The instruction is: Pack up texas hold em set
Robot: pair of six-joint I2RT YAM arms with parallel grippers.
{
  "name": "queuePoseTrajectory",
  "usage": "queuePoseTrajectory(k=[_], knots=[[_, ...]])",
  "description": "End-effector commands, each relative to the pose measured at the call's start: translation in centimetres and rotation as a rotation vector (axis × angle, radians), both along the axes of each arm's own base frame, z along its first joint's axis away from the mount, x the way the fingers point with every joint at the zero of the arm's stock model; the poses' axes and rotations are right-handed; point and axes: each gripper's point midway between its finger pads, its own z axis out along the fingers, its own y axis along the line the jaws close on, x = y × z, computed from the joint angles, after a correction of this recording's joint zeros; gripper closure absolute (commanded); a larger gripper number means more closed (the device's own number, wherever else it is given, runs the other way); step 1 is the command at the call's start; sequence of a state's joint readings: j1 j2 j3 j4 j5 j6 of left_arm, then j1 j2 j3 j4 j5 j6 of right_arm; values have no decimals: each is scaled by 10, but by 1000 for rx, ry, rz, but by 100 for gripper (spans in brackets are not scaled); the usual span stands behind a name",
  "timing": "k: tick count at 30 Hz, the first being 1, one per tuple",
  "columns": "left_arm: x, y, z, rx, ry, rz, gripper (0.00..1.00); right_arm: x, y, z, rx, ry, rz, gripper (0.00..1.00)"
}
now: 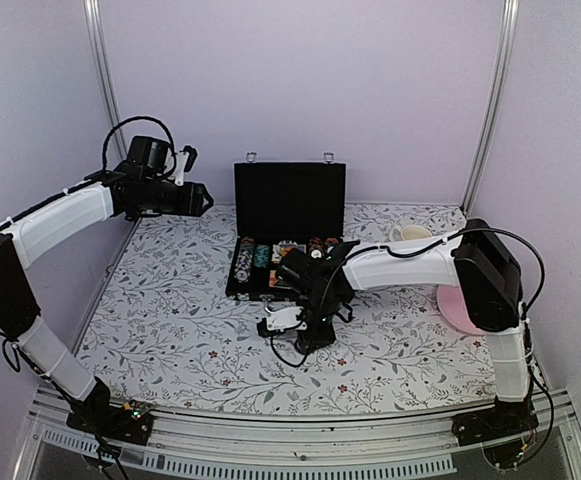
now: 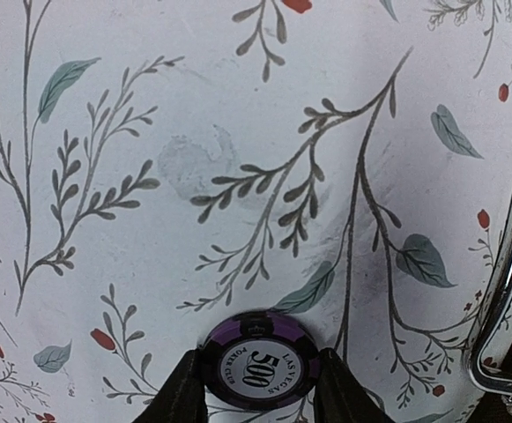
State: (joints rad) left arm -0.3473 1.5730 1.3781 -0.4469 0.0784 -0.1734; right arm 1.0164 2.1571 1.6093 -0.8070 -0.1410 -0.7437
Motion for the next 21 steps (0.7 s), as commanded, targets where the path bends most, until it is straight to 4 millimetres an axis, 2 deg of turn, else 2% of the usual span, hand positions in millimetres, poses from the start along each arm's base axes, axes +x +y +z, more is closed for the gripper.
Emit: queuePoseTrajectory(k=[1,5,11,15,21], knots=[[5,5,-6,-8,13,14,38,13,9,43,66,-89,-15,76],[5,5,-6,-12,14,16,38,37,4,70,108,-160,-50,76],[5,5,-6,-16,17,13,38,106,-20,98,145,-280,-171,75],[5,5,-7,-15,21,15,38,152,-38,103,147,-357,-247,75],[4,4,-5,-21,20,10,37,203,-58,100,121,-486,-327,75]])
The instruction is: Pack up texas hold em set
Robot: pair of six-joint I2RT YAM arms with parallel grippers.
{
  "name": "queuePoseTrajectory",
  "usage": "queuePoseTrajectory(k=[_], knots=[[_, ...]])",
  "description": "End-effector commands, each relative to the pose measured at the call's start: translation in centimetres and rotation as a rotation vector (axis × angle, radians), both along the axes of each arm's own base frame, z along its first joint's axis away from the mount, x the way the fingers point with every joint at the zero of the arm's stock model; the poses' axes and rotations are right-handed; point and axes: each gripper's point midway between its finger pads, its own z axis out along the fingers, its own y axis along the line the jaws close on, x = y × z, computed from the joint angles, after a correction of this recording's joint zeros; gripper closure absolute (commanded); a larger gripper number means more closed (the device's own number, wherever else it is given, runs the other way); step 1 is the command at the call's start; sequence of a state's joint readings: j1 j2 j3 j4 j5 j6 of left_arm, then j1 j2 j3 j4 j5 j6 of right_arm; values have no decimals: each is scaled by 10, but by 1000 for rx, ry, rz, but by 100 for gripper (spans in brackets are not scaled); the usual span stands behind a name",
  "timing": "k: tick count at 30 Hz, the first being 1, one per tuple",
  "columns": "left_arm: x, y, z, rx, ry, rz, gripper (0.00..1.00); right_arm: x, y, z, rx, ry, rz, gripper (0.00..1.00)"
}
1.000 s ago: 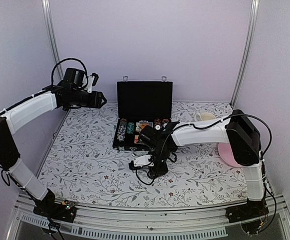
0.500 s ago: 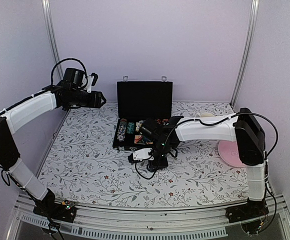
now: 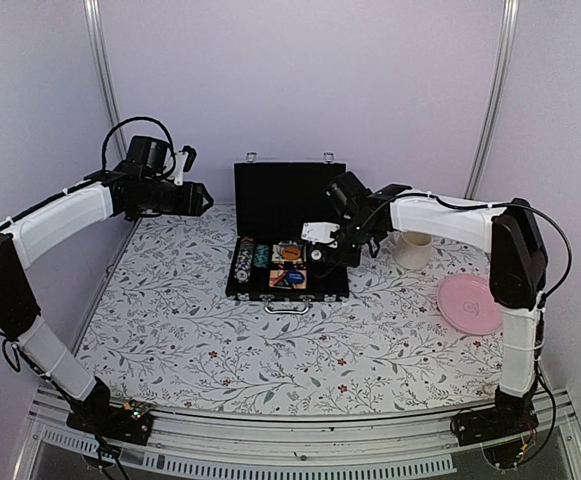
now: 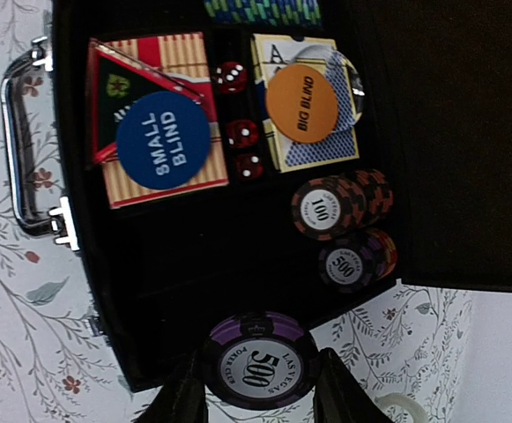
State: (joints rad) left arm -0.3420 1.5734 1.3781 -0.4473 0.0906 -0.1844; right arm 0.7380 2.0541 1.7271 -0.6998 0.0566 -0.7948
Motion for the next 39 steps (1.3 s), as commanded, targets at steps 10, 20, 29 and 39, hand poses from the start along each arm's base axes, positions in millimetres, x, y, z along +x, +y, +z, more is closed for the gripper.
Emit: queuePoseTrajectory(k=[10,20,29,39], knots=[[4,4,-5,-11,16,6,37,70,-9,-25,-73,-195,-106,75],[4,3,-7,-15,26,4,37,92,-15,-42,-114,-247,-133,75],[4,4,-8,-26,33,2,37,104,-24,-55,-138,-254,-138,74],[6,7,-11,-34,43,6,37,111,-24,-67,-141,-256,-131,66]])
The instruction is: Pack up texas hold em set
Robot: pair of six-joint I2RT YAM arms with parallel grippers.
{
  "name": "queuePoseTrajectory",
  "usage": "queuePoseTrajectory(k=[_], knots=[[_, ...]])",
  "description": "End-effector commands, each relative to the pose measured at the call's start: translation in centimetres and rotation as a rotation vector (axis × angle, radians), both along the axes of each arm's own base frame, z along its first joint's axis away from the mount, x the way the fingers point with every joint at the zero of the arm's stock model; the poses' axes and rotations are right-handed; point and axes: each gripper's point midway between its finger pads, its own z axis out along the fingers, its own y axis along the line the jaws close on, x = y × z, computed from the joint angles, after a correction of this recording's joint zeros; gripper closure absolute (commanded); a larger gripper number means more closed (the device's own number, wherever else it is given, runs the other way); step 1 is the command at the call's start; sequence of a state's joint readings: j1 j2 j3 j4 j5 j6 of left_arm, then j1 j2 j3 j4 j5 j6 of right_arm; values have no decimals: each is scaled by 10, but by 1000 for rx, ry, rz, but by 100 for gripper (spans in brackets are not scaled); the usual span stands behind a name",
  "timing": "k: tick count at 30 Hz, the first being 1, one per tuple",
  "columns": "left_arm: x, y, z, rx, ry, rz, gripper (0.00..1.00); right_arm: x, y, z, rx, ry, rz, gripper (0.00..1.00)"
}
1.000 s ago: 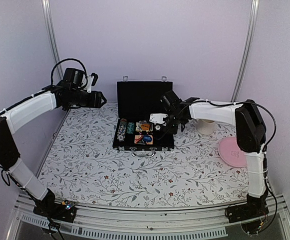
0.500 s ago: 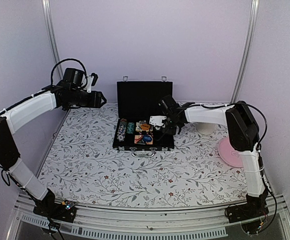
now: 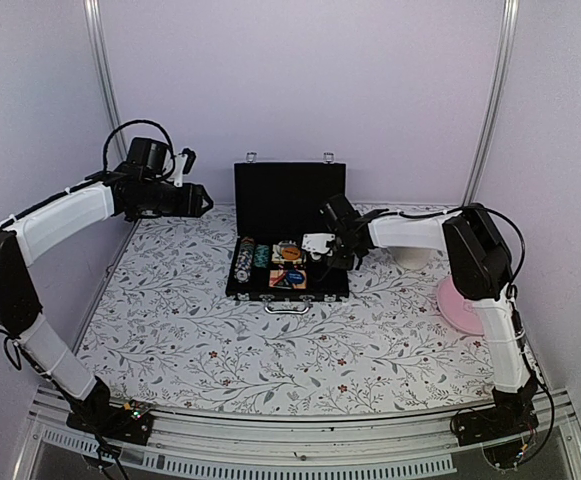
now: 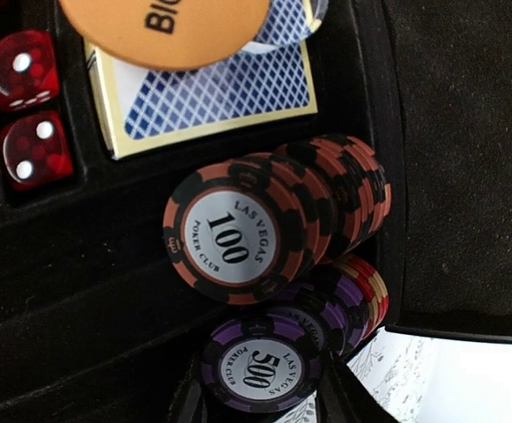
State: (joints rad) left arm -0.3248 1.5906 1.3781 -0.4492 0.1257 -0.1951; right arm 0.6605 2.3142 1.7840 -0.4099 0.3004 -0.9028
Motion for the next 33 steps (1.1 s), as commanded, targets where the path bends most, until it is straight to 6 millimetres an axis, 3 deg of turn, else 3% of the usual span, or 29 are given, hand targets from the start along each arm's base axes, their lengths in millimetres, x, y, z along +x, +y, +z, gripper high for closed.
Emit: queuePoseTrajectory(k=[1,5,14,20,33], knots=[[4,5,-4,-14,16,10,37,14,4,5,15,-42,-3,62],[5,7,-4,-23,22,13,37,17,4,7,14,-62,-4,52],[7,11,-5,-43,33,18,37,18,4,16,17,-80,1,48],[7,12,-7,-50,38,20,37,5,-3,28,14,-61,13,35],[13,17,-15,-75,55,47,38,-33,-24,111,254,-13,-45,28]])
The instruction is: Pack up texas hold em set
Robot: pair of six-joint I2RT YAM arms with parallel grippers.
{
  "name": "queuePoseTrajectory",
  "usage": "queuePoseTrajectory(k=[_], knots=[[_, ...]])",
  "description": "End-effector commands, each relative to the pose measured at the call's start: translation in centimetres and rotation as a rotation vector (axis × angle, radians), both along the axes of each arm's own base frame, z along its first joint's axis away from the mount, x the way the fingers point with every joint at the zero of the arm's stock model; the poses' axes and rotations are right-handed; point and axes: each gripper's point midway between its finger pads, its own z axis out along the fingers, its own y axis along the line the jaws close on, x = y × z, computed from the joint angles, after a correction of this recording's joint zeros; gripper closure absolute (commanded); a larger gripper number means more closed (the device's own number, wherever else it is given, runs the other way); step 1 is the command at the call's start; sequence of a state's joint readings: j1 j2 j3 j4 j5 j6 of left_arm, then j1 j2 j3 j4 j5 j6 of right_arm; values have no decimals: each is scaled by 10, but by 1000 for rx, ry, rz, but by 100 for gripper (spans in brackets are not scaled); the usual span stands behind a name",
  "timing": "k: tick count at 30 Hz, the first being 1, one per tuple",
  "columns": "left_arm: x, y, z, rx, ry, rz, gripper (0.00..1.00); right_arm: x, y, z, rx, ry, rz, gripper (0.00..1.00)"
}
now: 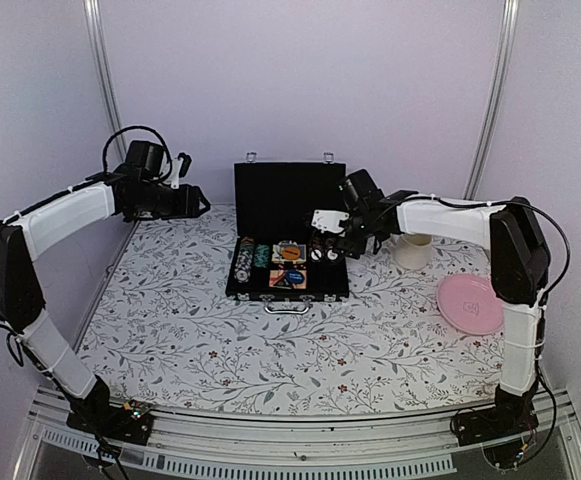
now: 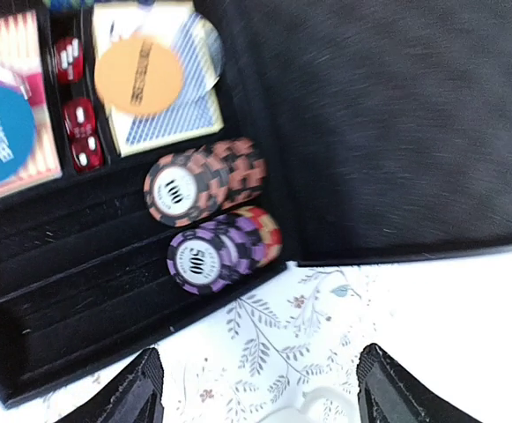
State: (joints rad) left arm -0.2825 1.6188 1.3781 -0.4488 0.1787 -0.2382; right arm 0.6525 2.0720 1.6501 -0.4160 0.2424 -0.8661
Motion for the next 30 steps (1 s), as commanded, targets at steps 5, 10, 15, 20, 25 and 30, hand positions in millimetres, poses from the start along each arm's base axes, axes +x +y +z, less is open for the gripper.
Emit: queuePoseTrajectory(k=[5,10,15,20,25,30], knots=[[15,17,-5,-41,-18,32,38,-32,-31,42,253,125,-72,27],[28,28,-13,-53,-24,66,37,-46,-58,50,363,186,-111,27],[47,26,-16,-120,-5,72,36,-60,-81,50,482,268,-139,26],[75,19,-9,-189,-16,97,33,-68,-86,45,509,288,-135,26],[113,24,-7,-272,-39,149,33,-70,-86,42,508,293,-126,26],[156,21,-22,-346,-50,173,33,-70,-92,37,490,284,-136,26]])
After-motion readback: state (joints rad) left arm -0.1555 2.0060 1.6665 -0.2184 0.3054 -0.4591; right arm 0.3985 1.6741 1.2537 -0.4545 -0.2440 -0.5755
